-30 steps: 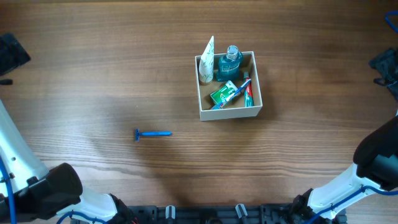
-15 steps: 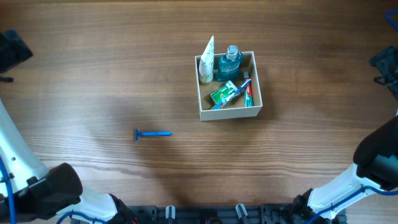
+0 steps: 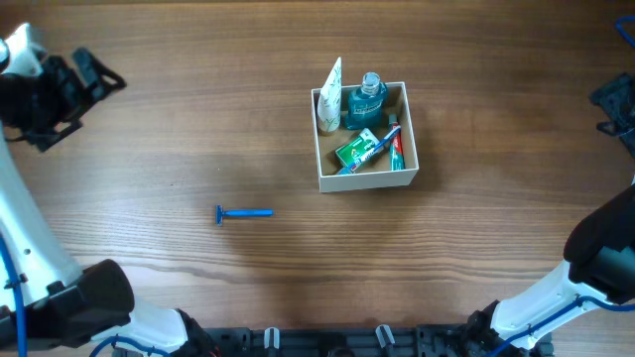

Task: Pack container
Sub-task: 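Swing the left arm over the blue razor on the table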

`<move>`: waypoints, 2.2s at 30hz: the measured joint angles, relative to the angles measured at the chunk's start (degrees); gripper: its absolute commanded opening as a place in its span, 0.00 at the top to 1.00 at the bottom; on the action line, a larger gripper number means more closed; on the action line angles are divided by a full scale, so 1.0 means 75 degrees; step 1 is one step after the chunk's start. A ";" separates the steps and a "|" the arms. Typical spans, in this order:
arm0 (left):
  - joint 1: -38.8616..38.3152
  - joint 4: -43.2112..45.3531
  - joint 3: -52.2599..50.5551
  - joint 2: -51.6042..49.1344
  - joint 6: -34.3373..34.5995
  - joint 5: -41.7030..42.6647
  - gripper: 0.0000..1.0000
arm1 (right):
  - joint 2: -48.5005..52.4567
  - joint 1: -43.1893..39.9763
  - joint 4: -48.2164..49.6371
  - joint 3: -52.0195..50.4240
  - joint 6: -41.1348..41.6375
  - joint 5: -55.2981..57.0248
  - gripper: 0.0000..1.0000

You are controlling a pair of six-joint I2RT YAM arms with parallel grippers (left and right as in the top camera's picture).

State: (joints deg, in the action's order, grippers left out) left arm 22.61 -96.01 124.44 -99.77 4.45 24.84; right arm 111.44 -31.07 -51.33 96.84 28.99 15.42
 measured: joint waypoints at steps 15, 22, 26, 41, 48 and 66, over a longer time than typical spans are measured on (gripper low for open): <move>-0.3657 -0.0055 0.0000 0.0108 0.3535 -0.2428 0.00 | 0.0000 0.0000 0.0000 0.0000 0.0003 -0.0023 0.00; -0.4278 -0.0050 -0.0079 0.0169 0.6918 -0.2973 0.00 | 0.0000 0.0000 0.0000 0.0000 0.0000 -0.0023 0.00; -0.4727 -0.0052 -0.0379 0.0189 0.8361 -0.3366 0.00 | 0.0000 0.0000 0.0000 0.0000 0.0003 -0.0023 0.00; -0.5001 -0.0038 -0.3048 0.1323 1.1689 -0.3914 0.00 | 0.0000 0.0000 0.0000 0.0000 0.0003 -0.0023 0.00; -0.5004 -0.0058 -0.4089 0.2174 1.2284 -0.3931 0.00 | 0.0000 0.0000 0.0003 0.0000 0.0003 -0.0023 0.01; -0.5059 0.1303 -0.6117 0.2244 1.2587 -0.3585 0.00 | 0.0000 0.0000 -0.0003 0.0000 0.0003 -0.0026 0.00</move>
State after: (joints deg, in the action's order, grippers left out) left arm -15.33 -86.24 78.56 -82.94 98.85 -2.04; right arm 111.44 -31.07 -51.35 96.84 29.02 15.22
